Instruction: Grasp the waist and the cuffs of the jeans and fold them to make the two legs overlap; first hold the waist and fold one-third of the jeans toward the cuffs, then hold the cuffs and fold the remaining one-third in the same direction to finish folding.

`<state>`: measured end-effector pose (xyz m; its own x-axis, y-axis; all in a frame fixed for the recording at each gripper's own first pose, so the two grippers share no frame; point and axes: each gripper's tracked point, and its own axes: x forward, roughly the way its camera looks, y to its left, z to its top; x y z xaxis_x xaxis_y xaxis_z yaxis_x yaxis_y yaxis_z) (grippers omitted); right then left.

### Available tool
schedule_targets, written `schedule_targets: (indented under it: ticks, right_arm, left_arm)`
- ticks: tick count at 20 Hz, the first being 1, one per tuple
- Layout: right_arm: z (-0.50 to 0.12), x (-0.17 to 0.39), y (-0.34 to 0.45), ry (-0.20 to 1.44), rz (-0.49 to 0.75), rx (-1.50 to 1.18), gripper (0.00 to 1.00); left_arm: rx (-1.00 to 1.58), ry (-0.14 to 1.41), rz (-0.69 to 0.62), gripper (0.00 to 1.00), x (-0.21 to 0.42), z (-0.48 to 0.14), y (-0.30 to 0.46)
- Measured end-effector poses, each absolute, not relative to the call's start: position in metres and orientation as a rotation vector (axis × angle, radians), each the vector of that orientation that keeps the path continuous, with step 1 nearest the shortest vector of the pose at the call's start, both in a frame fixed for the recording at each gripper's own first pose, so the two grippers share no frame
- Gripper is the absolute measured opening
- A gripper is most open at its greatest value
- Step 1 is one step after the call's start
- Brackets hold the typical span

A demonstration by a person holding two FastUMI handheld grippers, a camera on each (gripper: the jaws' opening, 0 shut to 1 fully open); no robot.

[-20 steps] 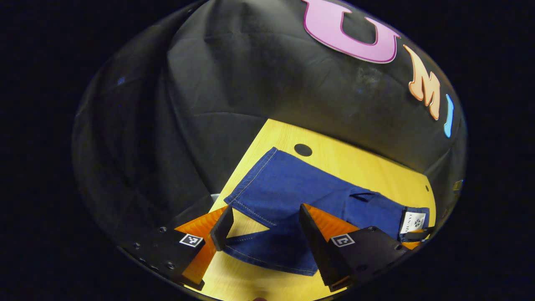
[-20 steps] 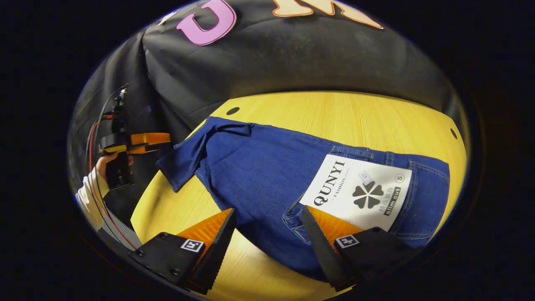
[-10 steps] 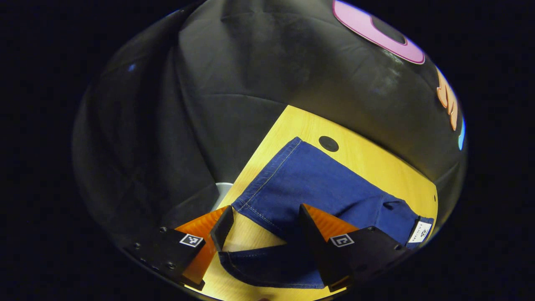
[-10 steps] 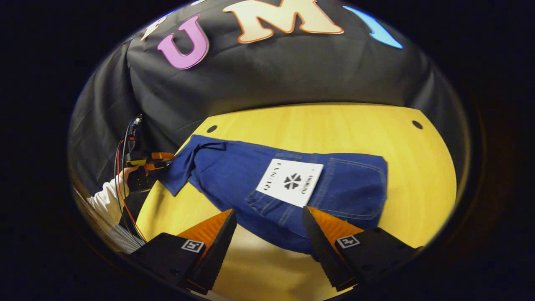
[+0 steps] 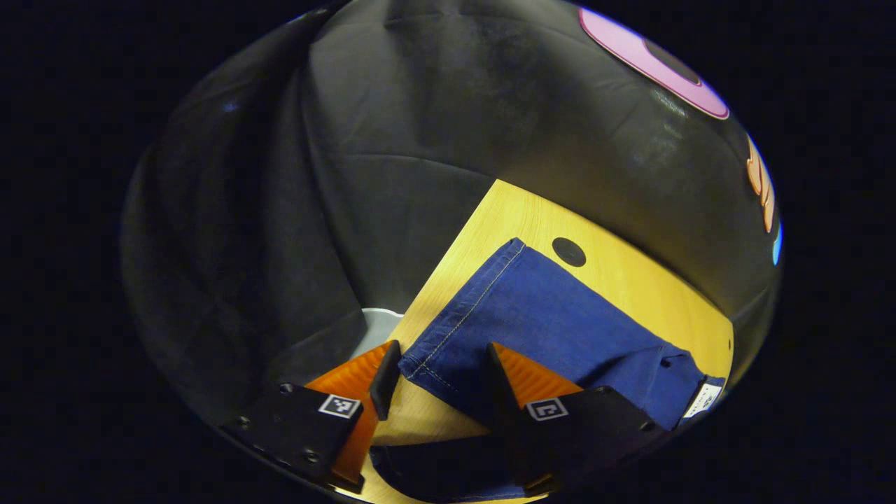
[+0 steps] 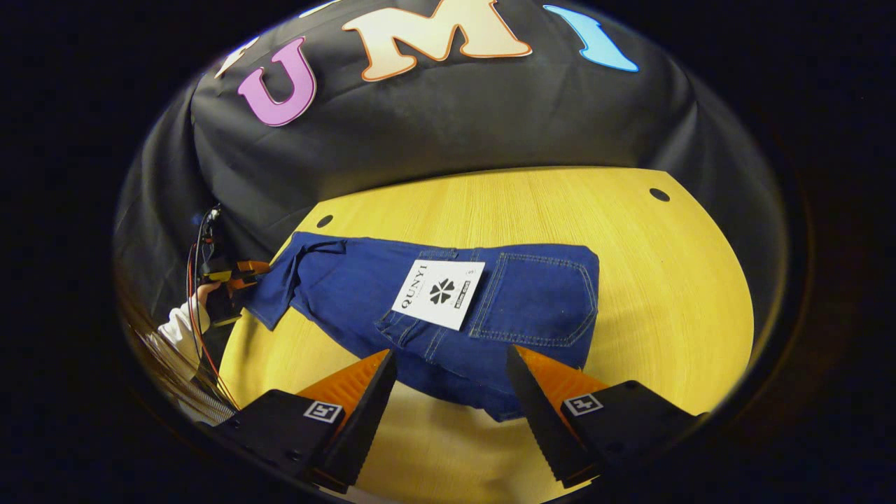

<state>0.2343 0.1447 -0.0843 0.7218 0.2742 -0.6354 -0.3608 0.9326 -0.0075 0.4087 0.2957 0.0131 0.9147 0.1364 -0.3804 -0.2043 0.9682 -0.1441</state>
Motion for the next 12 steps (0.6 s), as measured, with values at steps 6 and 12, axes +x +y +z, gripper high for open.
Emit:
schedule_targets:
  ticks: [6,12]
  right_arm:
    - [-0.089,0.224,0.140,0.681,0.341,-0.113,0.99]
    - [-0.074,0.219,0.113,0.637,0.282,-0.061,0.98]
  left_arm:
    - [-0.128,0.412,0.223,0.09,0.419,-0.002,0.314]
    - [-0.226,0.367,0.134,0.00,0.411,0.016,0.319]
